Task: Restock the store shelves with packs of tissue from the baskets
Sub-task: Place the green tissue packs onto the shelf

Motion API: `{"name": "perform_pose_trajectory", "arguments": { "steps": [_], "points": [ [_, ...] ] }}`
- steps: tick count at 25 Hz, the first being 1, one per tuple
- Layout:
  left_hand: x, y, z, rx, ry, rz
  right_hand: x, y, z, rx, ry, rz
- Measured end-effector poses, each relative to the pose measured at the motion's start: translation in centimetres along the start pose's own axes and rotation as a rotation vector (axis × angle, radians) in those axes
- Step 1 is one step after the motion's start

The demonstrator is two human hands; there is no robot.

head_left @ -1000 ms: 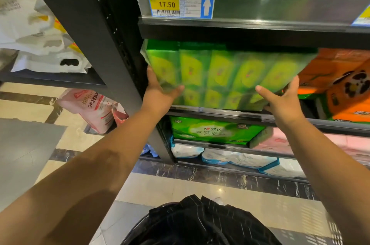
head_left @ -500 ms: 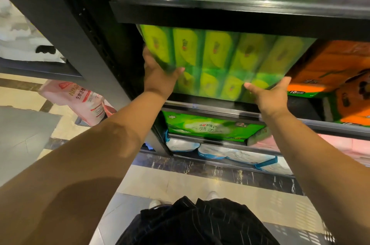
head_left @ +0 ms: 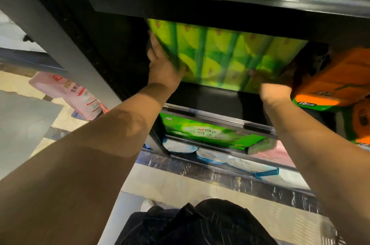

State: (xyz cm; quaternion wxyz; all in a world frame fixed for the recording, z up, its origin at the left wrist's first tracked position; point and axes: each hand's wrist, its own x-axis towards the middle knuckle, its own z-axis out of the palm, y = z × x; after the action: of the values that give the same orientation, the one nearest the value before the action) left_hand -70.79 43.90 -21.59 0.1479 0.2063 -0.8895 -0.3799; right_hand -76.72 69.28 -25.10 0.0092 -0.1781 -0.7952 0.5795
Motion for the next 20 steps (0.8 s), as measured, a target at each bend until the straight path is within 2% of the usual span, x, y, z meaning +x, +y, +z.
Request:
{"name": "perform_pose_trajectory", "arguments": {
  "steps": [2,4,7,10,12,17,20],
  "points": [
    [1.0,1.0,0.4,0.252,0.030,-0.059,1.0,0.2,0.7,-0.028,0.087,-0.140],
    [2.0,1.9,0.4,0.366,0.043,-0.129,1.3,-0.3,1.2,-0.036,0.095,-0.185],
    [2.6,1.8,0.2,0.268,-0.058,-0.172,2.7,-0.4,2.0,-0.080,0.088,-0.165],
    [1.7,0.7,0.8,0.140,-0.196,-0.096,3.3,-0.5,2.6,-0.097,0.165,-0.228],
    [1.1,0.0,1.2,0.138,-0.253,-0.058,3.3,-0.3,2.9,-0.093,0.198,-0.284],
    [1.4,-0.3,1.8,0.157,-0.296,-0.041,4.2,0.0,3.2,-0.060,0.213,-0.320],
    [1.5,-0.4,2.5,0.160,-0.281,-0.040,3.8,-0.5,2.7,-0.086,0.173,-0.250]
  ]
}}
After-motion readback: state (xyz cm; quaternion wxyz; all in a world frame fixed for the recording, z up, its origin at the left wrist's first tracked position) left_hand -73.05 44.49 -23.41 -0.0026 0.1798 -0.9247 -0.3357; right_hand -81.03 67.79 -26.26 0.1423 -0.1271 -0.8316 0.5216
